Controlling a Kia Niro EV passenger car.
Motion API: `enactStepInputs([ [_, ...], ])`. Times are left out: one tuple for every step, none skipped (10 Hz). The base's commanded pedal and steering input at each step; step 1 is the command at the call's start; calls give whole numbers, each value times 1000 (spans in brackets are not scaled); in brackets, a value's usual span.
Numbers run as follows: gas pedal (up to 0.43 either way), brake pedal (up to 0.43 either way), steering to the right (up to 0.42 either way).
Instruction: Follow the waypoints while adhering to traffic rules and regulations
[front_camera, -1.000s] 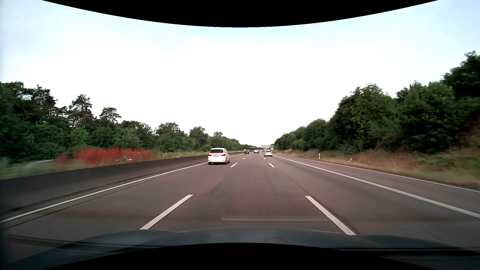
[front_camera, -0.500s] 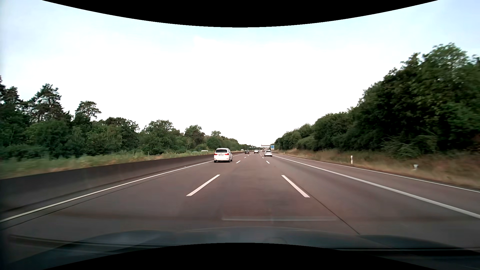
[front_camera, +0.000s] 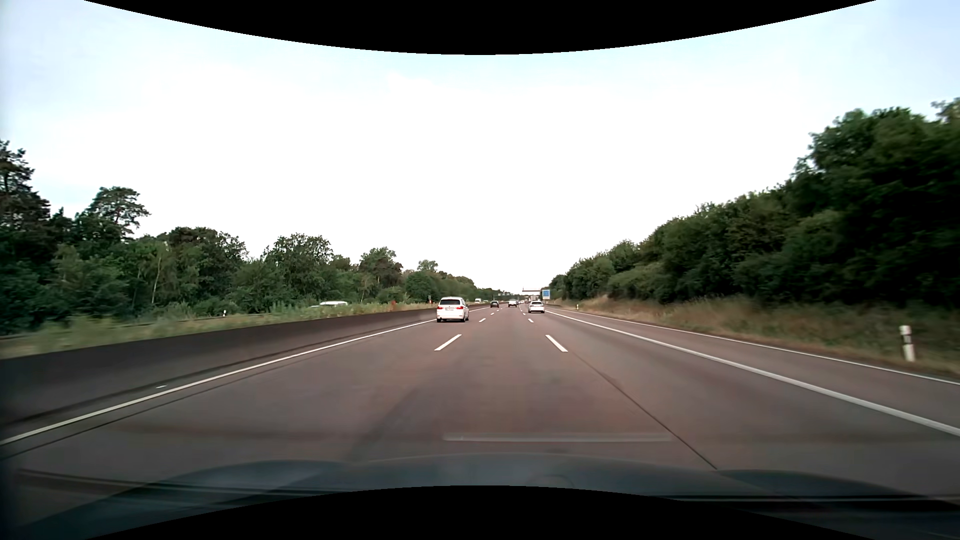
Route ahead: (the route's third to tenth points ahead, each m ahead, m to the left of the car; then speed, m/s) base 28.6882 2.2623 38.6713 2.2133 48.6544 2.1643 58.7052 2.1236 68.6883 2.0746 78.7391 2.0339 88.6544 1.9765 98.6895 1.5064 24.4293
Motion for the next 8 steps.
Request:
enactStepInputs([
  [157,0,-3],
  [157,0,-3],
  [157,0,-3],
  [157,0,-3],
  [157,0,-3],
  [157,0,-3],
  [157,0,-3],
  [157,0,-3],
])
